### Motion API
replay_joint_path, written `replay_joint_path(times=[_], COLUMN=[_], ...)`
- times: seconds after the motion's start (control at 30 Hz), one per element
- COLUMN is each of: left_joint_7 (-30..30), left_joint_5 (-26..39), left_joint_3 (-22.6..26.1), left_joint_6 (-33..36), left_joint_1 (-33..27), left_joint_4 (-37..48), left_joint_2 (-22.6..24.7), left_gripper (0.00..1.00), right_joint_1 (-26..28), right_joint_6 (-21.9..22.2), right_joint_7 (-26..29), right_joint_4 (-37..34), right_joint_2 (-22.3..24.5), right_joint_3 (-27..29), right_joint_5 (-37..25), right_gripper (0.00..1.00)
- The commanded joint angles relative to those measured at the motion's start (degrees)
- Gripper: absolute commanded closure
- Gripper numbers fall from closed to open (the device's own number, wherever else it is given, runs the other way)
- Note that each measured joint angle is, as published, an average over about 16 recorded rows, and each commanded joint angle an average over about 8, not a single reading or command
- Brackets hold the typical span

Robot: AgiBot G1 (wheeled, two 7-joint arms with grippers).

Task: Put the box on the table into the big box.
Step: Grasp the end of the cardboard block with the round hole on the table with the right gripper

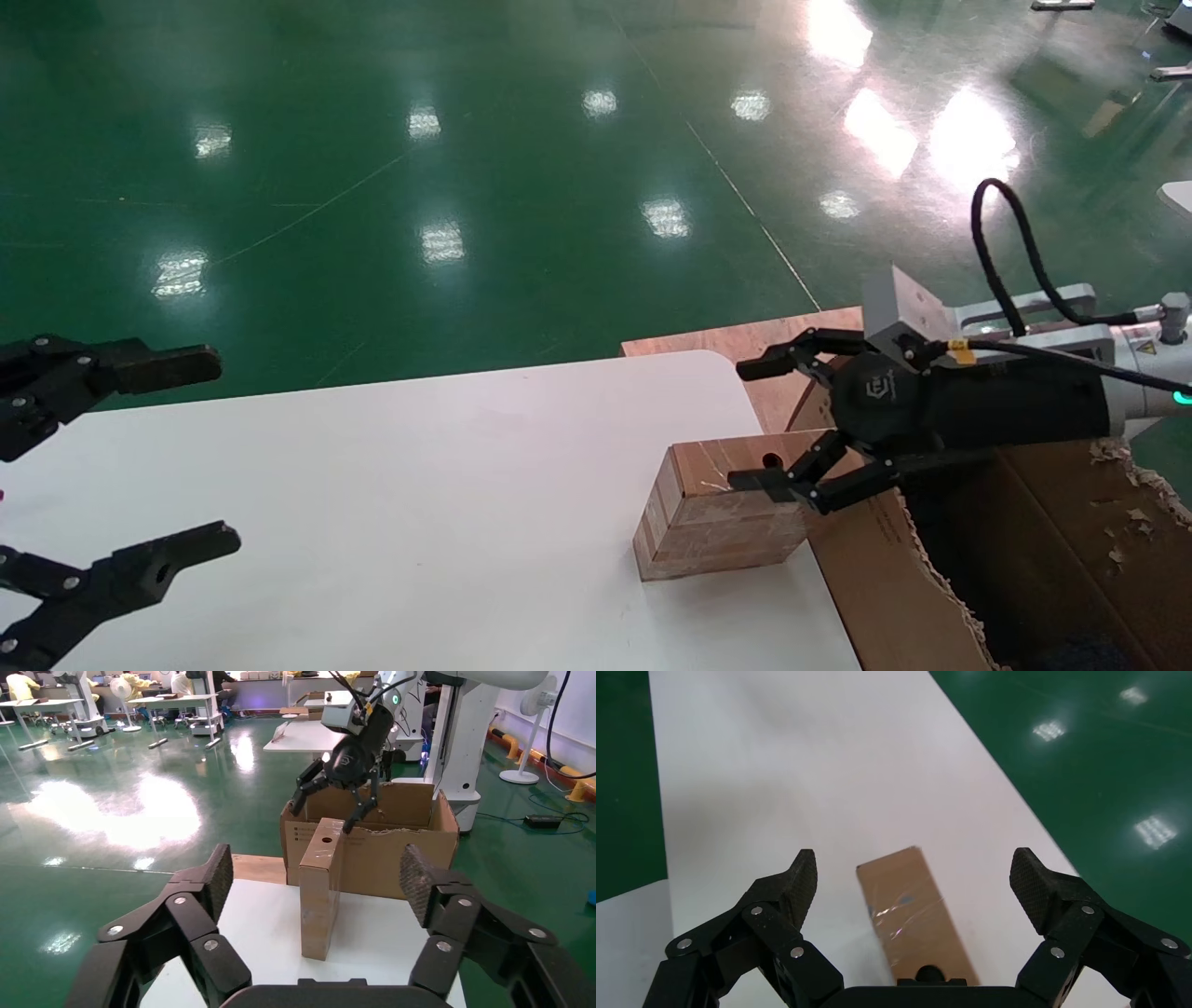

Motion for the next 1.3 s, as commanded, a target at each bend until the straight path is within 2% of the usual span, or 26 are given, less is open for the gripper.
replay_joint_path(times=[0.03, 0.47, 0.87, 1.3], left_joint_7=[0.0, 0.0, 0.0, 0.0], left_joint_5=[0.0, 0.0, 0.0, 0.0], left_joint_3=[0.0, 0.0, 0.0, 0.0], left_joint_6=[0.0, 0.0, 0.0, 0.0], left_joint_1=[0.0, 0.0, 0.0, 0.0], left_joint_4=[0.0, 0.0, 0.0, 0.0], left_joint_2=[0.0, 0.0, 0.0, 0.0], left_gripper=[1.00, 1.00, 1.00, 1.00], right_joint_1=[-0.3, 1.6, 6.9, 9.2], right_joint_6=[0.0, -0.2, -0.5, -0.8], right_joint_7=[-0.6, -6.5, -12.8, -15.0], right_joint_4=[-0.8, -6.0, -13.5, -17.2], right_joint_2=[0.0, 0.0, -3.2, -4.2], right_joint_3=[-0.8, -6.3, -12.4, -19.4], right_joint_5=[0.5, -0.8, -3.0, 0.6], right_gripper=[0.00, 0.00, 0.00, 0.00])
